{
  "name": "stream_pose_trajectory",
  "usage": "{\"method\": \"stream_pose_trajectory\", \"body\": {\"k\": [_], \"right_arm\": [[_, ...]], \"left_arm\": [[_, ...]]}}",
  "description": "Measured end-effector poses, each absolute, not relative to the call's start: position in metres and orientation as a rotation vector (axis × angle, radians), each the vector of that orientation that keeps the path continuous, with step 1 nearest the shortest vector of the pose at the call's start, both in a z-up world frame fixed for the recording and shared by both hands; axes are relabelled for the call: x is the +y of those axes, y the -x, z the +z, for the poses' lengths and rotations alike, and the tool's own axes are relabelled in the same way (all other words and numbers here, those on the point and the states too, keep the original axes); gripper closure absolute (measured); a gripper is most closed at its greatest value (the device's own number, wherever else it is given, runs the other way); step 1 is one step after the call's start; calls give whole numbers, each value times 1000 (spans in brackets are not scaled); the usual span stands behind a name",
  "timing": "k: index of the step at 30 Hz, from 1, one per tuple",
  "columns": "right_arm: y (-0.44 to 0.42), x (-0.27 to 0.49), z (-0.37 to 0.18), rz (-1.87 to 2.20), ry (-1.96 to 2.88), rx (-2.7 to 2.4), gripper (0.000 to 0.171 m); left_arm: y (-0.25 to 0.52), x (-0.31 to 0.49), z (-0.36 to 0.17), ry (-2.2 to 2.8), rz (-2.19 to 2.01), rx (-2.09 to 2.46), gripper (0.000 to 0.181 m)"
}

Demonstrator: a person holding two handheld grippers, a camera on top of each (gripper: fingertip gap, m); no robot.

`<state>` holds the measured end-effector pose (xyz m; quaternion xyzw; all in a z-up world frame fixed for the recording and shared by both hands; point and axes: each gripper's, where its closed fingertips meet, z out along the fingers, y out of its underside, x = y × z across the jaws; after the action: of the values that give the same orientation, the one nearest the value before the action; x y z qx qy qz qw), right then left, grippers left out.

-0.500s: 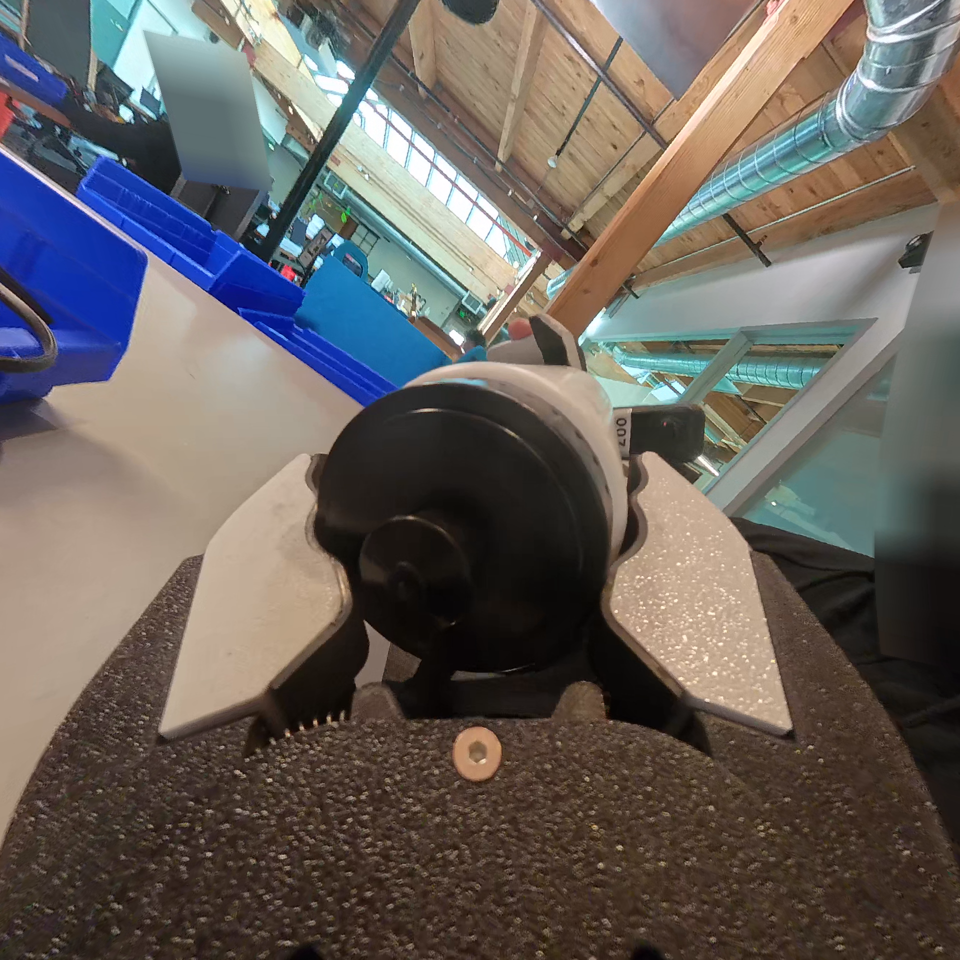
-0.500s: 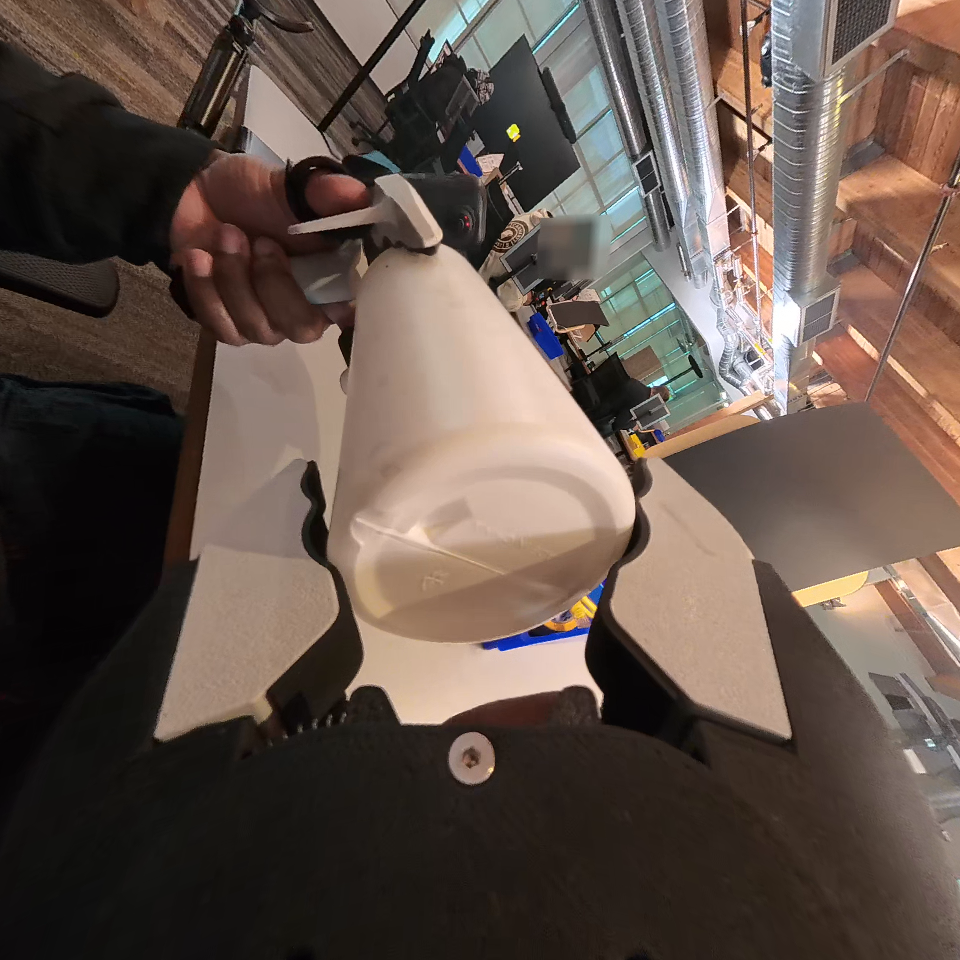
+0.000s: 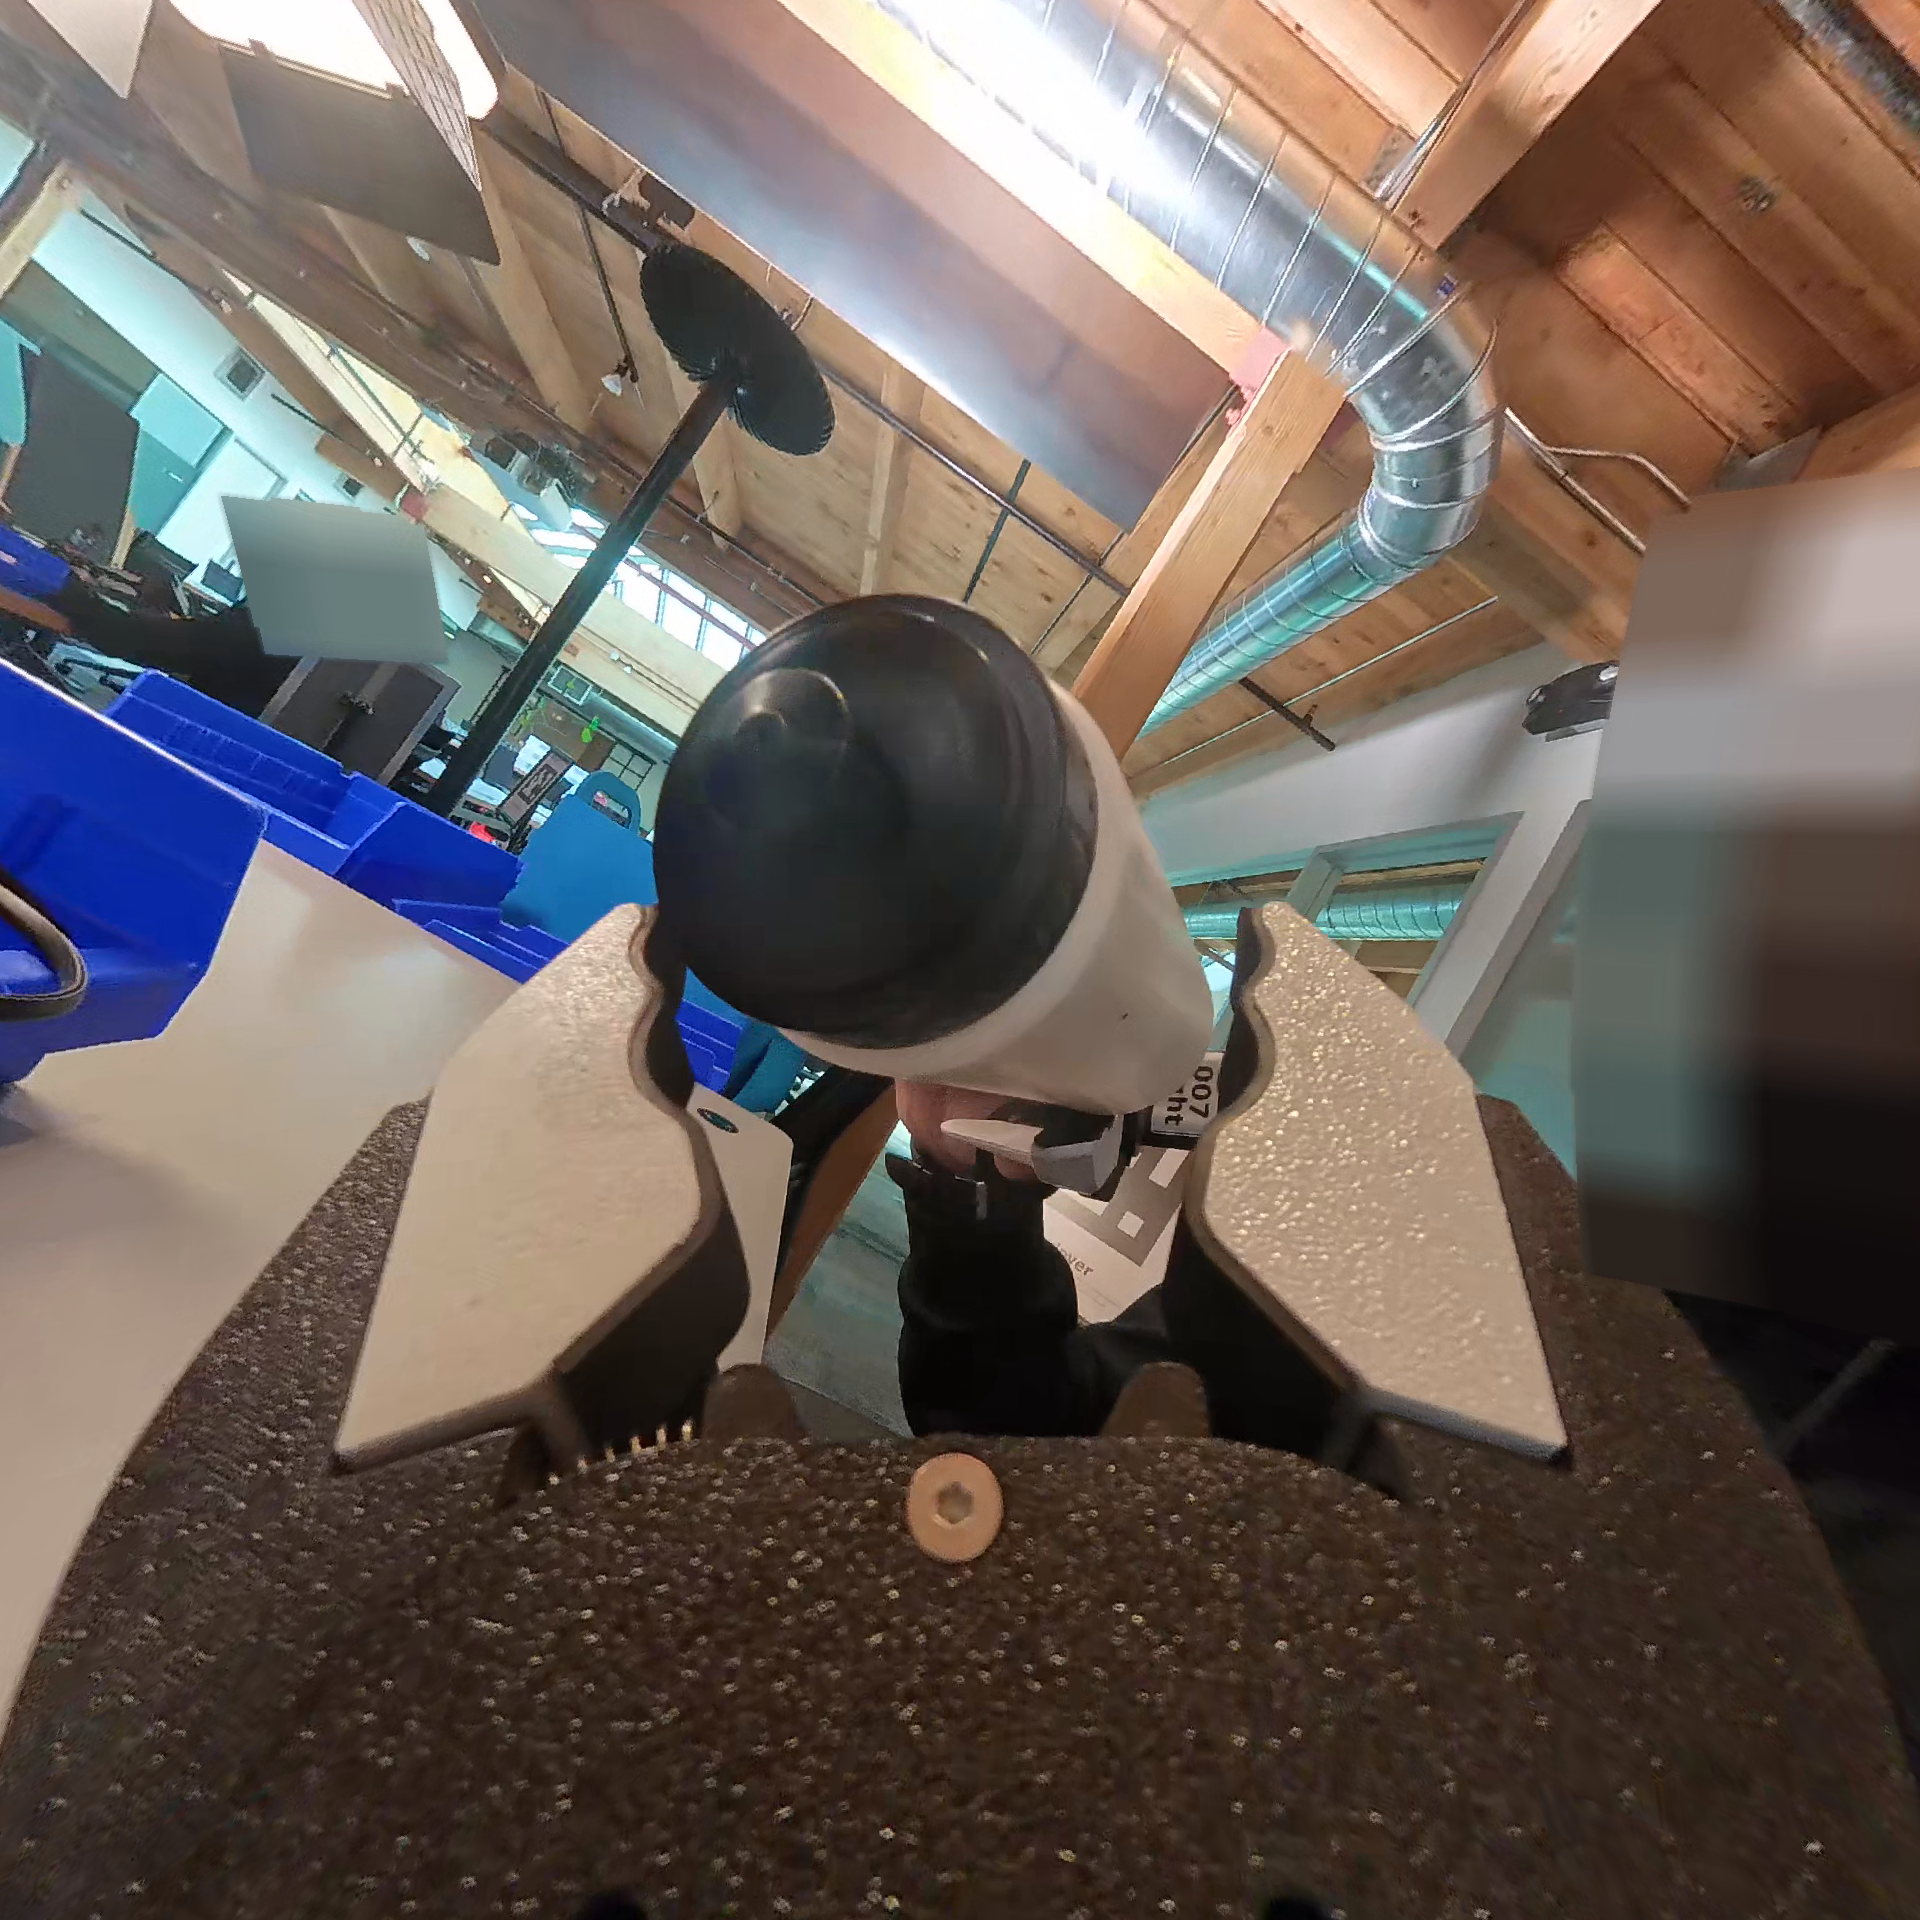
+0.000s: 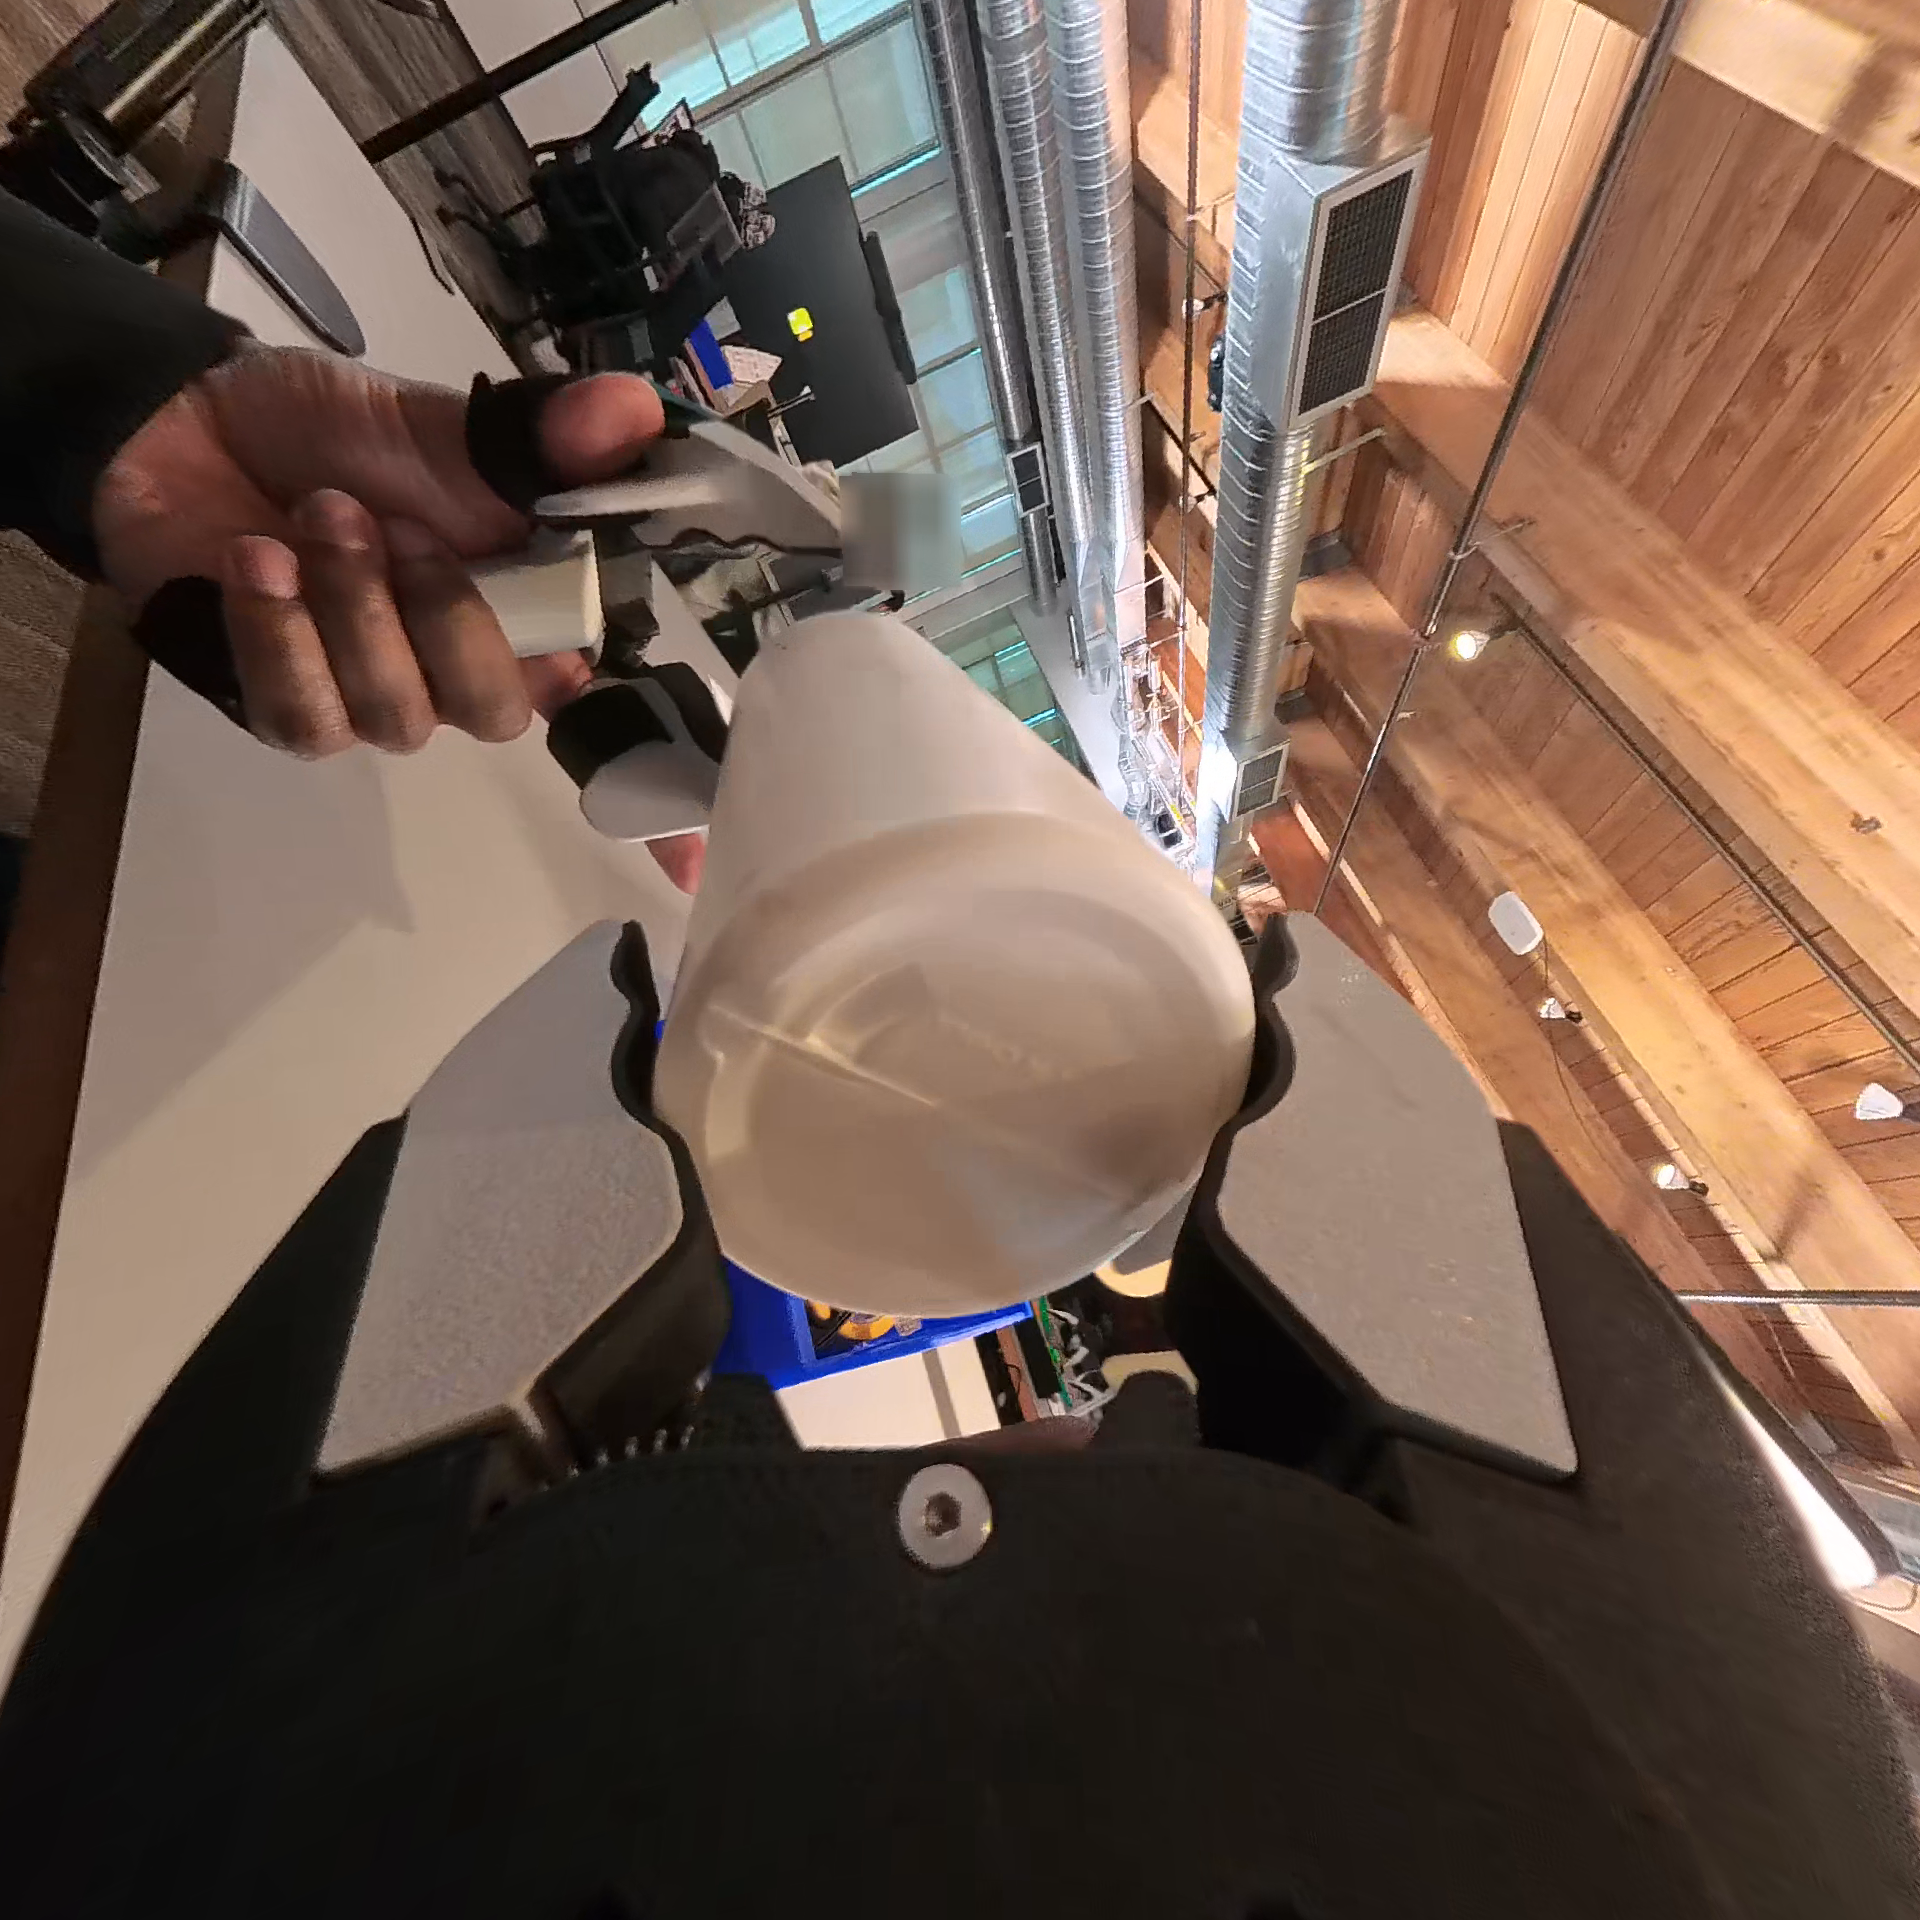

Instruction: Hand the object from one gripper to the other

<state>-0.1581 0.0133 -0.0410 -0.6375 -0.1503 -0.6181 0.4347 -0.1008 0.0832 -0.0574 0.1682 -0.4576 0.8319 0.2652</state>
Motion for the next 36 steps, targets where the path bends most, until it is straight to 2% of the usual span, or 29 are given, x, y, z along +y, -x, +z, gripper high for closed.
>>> {"method": "stream_pose_trajectory", "body": {"k": [9, 15, 21, 24, 26, 28, 32, 36], "right_arm": [[159, 22, -47, -1642, 1609, -439, 63], [160, 31, -48, -1671, 1551, -466, 63], [147, 51, -72, -1550, 1569, -423, 65], [125, 49, -95, -1380, 1734, -308, 66], [122, 47, -107, -1216, 1799, -256, 79], [124, 43, -113, -1016, 1842, -193, 78], [128, 34, -98, -754, 1784, -51, 76], [133, 40, -87, -587, 1727, 48, 76]], "left_arm": [[107, 53, -69, -433, 2143, -1016, 78], [125, 36, -53, -395, 2130, -779, 66], [103, 49, -55, -615, 2232, -600, 78], [86, 60, -64, -730, 2370, -750, 79], [80, 69, -62, -770, 2499, -930, 80], [75, 79, -58, -811, 2629, -1166, 79], [74, 90, -50, -838, 2764, -1636, 79], [90, 68, -55, -694, 2718, -2056, 79]]}}
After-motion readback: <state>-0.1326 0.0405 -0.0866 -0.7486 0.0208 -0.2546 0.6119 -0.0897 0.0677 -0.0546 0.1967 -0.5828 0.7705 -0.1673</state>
